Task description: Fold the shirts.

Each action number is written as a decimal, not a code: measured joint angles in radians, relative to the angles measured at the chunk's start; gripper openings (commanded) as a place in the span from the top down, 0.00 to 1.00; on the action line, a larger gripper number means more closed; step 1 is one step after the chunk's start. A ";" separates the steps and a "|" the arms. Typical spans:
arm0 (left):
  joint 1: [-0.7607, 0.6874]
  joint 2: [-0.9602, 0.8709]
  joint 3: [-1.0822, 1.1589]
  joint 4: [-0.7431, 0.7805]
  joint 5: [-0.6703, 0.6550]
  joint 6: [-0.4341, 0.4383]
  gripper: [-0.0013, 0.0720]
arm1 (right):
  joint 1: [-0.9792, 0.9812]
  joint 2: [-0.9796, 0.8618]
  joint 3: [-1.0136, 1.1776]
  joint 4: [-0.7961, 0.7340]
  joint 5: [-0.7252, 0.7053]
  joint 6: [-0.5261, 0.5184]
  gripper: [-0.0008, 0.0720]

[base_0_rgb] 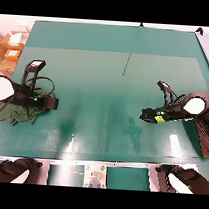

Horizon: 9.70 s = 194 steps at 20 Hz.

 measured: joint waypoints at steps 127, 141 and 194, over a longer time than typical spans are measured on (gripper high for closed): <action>0.069 -0.709 0.402 -0.048 0.239 0.283 0.95 | -0.021 -0.206 -0.274 0.525 -0.206 -0.150 0.40; 0.127 -0.709 0.494 -0.042 0.082 0.306 0.95 | -0.112 -0.299 -0.146 0.428 -0.277 -0.166 0.97; 0.502 -0.843 0.518 -1.039 -0.087 0.653 0.16 | -0.616 -0.561 0.560 0.354 0.134 -0.267 0.54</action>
